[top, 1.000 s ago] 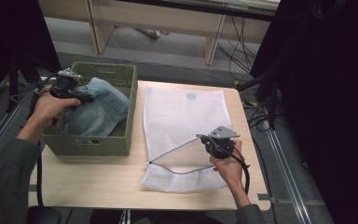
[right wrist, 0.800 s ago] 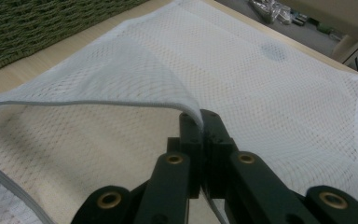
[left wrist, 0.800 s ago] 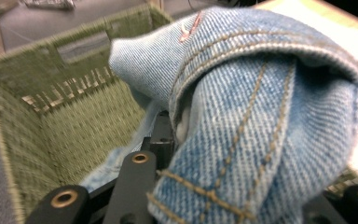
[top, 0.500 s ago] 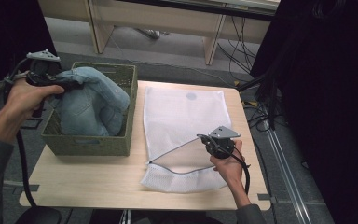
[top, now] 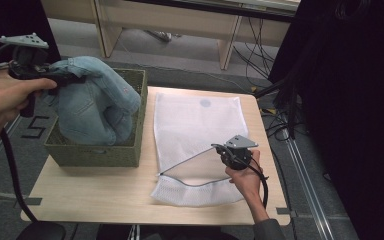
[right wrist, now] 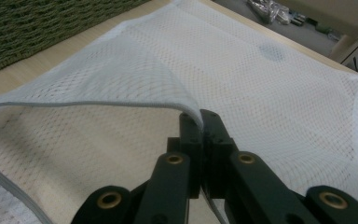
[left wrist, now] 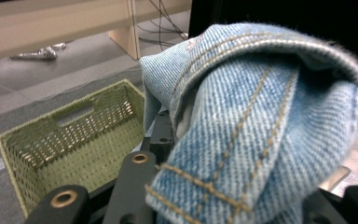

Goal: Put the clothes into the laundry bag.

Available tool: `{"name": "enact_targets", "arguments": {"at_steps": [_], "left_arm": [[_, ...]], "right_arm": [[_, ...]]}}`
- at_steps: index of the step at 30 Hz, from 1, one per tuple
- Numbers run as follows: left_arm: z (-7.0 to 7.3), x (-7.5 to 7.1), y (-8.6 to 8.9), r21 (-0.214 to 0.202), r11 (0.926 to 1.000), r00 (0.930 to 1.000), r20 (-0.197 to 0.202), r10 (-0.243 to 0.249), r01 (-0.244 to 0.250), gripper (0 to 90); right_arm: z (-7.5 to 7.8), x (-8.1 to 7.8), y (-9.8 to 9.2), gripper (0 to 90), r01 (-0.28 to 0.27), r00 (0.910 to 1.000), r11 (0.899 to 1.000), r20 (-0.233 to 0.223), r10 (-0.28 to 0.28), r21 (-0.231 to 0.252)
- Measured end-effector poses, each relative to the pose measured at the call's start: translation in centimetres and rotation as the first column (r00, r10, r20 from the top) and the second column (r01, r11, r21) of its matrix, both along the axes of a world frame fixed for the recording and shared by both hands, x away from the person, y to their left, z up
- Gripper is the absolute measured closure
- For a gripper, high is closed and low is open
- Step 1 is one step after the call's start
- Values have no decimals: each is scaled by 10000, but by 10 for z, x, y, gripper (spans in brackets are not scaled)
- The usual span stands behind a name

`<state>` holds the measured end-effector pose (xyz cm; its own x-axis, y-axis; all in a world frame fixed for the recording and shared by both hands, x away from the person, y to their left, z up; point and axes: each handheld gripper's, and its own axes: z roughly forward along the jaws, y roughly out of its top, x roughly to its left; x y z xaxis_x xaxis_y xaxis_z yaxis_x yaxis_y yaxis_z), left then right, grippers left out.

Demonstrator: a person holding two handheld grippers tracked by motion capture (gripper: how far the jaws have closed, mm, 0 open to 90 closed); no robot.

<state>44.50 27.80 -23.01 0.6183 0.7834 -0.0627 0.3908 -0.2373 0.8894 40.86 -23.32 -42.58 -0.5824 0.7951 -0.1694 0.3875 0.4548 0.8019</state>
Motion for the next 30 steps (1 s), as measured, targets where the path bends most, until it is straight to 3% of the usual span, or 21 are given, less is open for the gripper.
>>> {"name": "enact_targets", "arguments": {"at_steps": [14,19,23,30], "left_arm": [[32,-21,-18,-448,9948,9944,574,-887,914,687],[43,-30,-33,-639,9850,9854,687,-1556,1600,687],[44,-35,-47,-488,9777,9774,659,-2008,2042,686],[38,-37,-70,-940,9546,9592,392,-2800,2826,687]], "right_arm": [[0,0,-1,892,-54,10000,9999,-10,54,-86],[-1,1,0,892,6,9999,10000,115,-6,-12],[-1,1,-1,892,-10,10000,10000,66,10,-47],[0,1,-1,892,-53,10000,9999,21,53,-87]]}}
